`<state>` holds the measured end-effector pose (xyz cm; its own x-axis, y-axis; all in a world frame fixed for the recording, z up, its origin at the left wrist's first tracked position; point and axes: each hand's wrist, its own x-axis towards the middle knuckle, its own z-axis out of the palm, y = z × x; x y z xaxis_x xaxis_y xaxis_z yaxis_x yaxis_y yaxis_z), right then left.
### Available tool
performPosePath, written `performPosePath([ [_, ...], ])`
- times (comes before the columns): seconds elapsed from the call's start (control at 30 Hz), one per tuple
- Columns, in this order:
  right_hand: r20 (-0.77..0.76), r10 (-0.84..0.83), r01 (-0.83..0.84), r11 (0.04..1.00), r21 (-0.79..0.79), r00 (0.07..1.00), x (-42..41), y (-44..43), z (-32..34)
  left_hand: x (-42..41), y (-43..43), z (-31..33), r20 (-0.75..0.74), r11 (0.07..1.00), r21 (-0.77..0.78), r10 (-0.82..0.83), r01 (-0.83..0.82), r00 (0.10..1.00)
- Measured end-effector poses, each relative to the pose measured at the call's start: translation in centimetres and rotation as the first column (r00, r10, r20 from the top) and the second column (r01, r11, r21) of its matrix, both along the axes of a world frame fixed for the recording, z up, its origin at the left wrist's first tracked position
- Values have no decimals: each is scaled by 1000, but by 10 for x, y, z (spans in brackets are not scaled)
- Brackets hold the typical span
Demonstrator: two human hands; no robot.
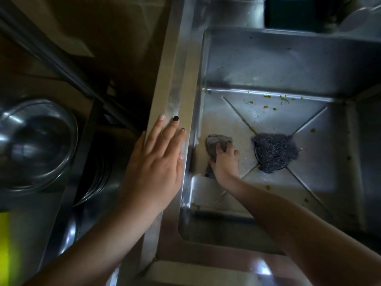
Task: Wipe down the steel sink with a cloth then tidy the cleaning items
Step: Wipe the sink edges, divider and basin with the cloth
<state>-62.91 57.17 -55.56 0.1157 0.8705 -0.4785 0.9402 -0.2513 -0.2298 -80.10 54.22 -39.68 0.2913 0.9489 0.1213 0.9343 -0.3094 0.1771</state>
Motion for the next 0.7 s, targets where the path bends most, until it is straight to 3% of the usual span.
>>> performPosePath([
  [0.23,-72,-5,6,1000,23,997,15,0,8,1,0,-1,1,1000,18,7,-7,1000],
  [0.47,-447,-284,225,958,-180,848,46,1,48,1,2,4,5,998,-56,6,-6,1000],
  [0.57,-593,-435,365,899,-242,677,57,-7,79,-2,1,10,93,991,-133,13,0,996],
  [0.7,-758,-569,525,772,-359,319,66,-15,114,1,4,25,337,945,-320,180,-67,924],
])
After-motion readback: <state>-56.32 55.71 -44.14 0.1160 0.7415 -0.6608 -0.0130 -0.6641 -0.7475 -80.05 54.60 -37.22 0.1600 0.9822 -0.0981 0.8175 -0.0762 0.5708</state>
